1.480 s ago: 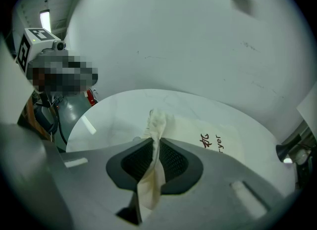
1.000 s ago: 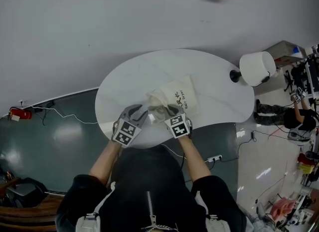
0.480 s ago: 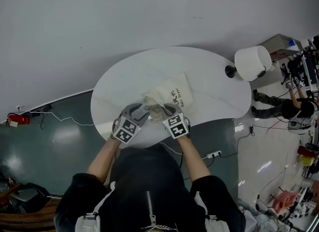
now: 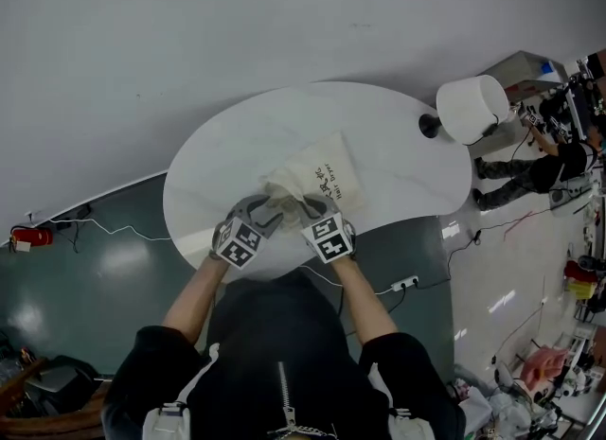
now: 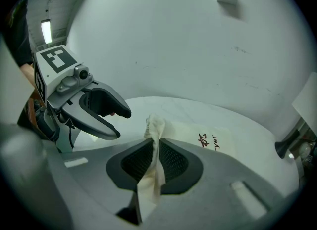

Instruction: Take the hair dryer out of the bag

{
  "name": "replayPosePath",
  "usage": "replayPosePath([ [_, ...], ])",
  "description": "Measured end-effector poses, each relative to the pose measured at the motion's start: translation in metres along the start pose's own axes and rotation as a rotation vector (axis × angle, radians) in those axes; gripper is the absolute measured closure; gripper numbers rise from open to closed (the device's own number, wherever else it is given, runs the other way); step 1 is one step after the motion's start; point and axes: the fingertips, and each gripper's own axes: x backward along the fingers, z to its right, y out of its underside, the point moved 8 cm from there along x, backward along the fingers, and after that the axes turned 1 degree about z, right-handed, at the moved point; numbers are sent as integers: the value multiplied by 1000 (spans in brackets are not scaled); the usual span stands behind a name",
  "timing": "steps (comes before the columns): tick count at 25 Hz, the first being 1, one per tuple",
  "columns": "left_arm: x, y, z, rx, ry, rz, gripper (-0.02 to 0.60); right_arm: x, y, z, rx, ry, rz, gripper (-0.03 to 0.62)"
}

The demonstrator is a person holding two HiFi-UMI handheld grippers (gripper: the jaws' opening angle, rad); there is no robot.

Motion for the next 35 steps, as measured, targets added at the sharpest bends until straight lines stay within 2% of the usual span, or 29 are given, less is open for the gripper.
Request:
replayPosePath([
  [16, -45, -2, 4, -55, 77, -78, 390, 6, -1, 3, -25, 4, 7, 556],
  [35, -95, 10, 7, -78, 151, -158, 391, 7, 3, 3, -87, 10, 9, 555],
])
